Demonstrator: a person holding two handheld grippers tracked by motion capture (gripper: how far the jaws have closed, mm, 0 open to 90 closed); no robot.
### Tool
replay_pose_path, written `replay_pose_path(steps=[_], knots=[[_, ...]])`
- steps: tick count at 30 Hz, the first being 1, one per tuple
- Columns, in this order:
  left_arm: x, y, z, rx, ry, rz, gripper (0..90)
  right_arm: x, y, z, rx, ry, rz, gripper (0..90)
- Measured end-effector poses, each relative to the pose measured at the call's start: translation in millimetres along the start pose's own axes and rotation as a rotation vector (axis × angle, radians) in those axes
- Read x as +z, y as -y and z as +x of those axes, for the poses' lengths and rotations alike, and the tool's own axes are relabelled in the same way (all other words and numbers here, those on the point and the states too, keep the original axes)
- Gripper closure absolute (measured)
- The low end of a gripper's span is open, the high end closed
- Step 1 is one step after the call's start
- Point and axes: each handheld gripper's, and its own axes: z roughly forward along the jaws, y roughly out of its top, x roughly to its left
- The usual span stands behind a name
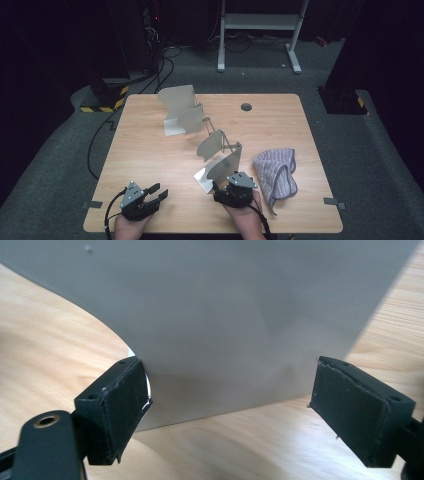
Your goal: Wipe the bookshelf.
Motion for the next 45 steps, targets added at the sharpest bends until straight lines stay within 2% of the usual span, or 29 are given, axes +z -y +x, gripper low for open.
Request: replay_pose_path(steps=[3, 6, 12, 14, 19, 21, 24, 29, 33, 36, 39, 45], knots=[[-0.4, 0.1, 0.1, -0.001, 0.001, 0.0, 55.3, -1.5, -0.6, -17.4, 0.023, 0.037, -0.002, 16.2], [-0.7, 0.6, 0.4, 0.001, 0.0, 0.003, 55.3, -4.0, -2.7, -40.2, 0.068, 0.076, -0.013, 19.6], [-1.7, 2.0, 1.2, -0.005, 0.0, 0.008, 55.3, -7.1, -7.9, -68.4, 0.079, 0.129, -0.015, 27.8], [-0.8, 2.1, 1.2, -0.006, 0.001, 0.01, 55.3, -11.4, -9.4, -67.9, 0.085, 0.12, -0.045, 28.0], [1.8, 2.8, -0.3, -0.006, 0.005, 0.02, 55.2, -19.1, -24.1, -48.8, 0.041, 0.087, -0.131, 23.4], [2.0, 3.2, -0.6, -0.007, 0.007, 0.02, 55.2, -18.5, -32.5, -45.9, 0.023, 0.109, -0.142, 23.6], [2.9, 3.4, 0.1, -0.005, 0.011, 0.024, 55.2, -13.3, -40.8, -48.1, 0.041, 0.123, -0.155, 24.4], [4.2, 3.4, 1.7, -0.008, 0.015, 0.026, 55.2, -6.8, -44.9, -53.7, 0.036, 0.141, -0.149, 28.9], [3.5, 3.4, 3.1, -0.023, 0.018, 0.025, 55.1, -11.1, -45.0, -56.8, 0.026, 0.155, -0.173, 38.6], [2.4, 3.1, 2.2, -0.022, 0.018, 0.021, 55.0, -14.9, -45.2, -59.8, 0.022, 0.178, -0.191, 51.0], [2.6, 3.0, 1.8, -0.02, 0.019, 0.023, 55.0, -14.8, -46.3, -63.6, 0.036, 0.187, -0.186, 55.2], [3.6, 3.6, 2.9, -0.024, 0.021, 0.027, 54.9, -12.2, -44.9, -76.8, 0.056, 0.199, -0.166, 73.2]])
